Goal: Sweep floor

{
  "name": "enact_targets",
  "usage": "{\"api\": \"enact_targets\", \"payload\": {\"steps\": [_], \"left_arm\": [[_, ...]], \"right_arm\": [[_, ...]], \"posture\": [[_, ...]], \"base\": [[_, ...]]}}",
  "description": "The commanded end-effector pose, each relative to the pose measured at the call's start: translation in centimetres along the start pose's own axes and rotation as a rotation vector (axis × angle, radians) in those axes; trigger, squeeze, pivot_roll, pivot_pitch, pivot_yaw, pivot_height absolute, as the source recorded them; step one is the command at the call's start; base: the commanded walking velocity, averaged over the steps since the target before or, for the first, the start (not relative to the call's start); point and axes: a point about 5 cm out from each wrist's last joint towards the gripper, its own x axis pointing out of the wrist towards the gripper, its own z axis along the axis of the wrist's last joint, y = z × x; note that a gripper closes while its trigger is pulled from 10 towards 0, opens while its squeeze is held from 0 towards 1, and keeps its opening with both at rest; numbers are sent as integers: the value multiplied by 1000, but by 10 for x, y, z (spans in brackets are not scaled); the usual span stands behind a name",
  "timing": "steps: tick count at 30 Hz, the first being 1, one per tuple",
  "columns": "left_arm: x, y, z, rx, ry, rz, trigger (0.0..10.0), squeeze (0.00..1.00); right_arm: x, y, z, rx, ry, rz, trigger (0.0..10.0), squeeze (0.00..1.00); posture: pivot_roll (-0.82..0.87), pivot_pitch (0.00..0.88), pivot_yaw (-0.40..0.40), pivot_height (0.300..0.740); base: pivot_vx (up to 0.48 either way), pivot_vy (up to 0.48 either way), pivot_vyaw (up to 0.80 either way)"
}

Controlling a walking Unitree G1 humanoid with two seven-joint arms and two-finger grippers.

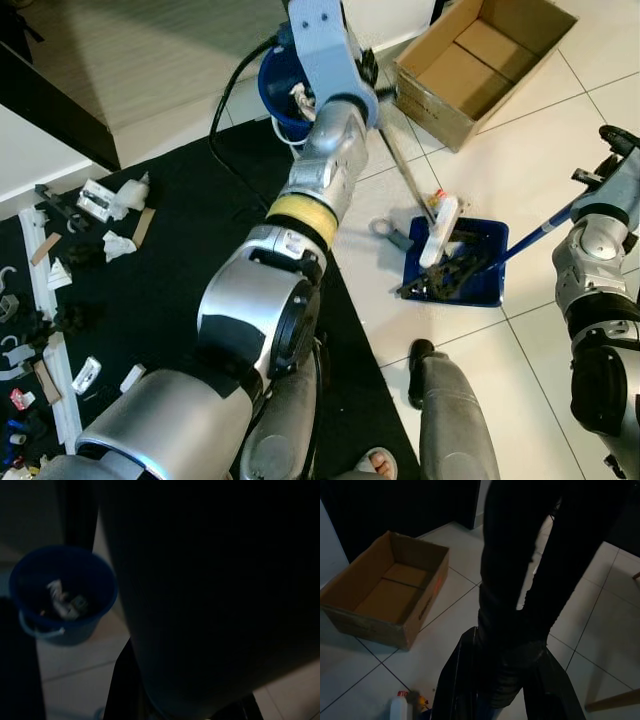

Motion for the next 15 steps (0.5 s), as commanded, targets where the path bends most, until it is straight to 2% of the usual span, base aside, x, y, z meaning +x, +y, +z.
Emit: {"api": "enact_targets", "payload": {"steps": [1, 3, 4, 5, 6, 7, 9, 10, 11, 12, 13, 15], "left_arm": [[-34, -148, -15, -62, 33, -405, 10000, 0], [-29, -134, -14, 39, 1, -424, 10000, 0], [-24, -118, -12, 118, -21, -425, 10000, 0], [-24, -118, -12, 118, -21, -425, 10000, 0], [-17, -94, -6, 228, -68, -419, 10000, 0], [-17, -94, -6, 228, -68, -419, 10000, 0], [-13, -79, 0, 295, -123, -394, 10000, 0], [-13, -79, 0, 295, -123, -394, 10000, 0], [-11, -72, 3, 317, -142, -378, 10000, 0], [-9, -63, 5, 344, -156, -350, 10000, 0], [-8, -50, 6, 407, -177, -323, 10000, 0], [-8, -47, 5, 424, -181, -319, 10000, 0]], "right_arm": [[-30, -14, -65, -152, 268, 16, 10000, 0], [-30, -14, -64, -150, 266, 16, 10000, 0], [-29, -14, -63, -148, 264, 16, 10000, 0], [-29, -14, -63, -148, 264, 16, 10000, 0], [-29, -14, -63, -146, 262, 16, 10000, 0], [-29, -14, -63, -146, 262, 16, 10000, 0], [-29, -13, -63, -146, 261, 17, 10000, 0], [-29, -13, -63, -146, 261, 17, 10000, 0], [-29, -13, -63, -146, 261, 18, 10000, 0], [-30, -13, -64, -146, 262, 19, 10000, 0], [-31, -11, -65, -146, 264, 23, 10000, 0], [-31, -11, -65, -146, 264, 24, 10000, 0]], "posture": [[118, 418, 127, 740], [119, 408, 127, 740], [121, 408, 126, 740], [121, 408, 126, 740], [125, 410, 123, 740], [125, 410, 123, 740], [128, 407, 120, 740], [128, 407, 120, 740], [127, 406, 120, 740], [128, 404, 119, 740], [128, 405, 117, 740], [127, 407, 116, 740]], "base": [[0, 0, 0], [0, 0, 0], [0, 0, 0], [0, 0, 0], [0, 0, 0], [0, 0, 0], [0, 0, 0], [0, 0, 0], [0, 0, 0], [0, 0, 0], [0, 0, 0], [0, 0, 0]]}}
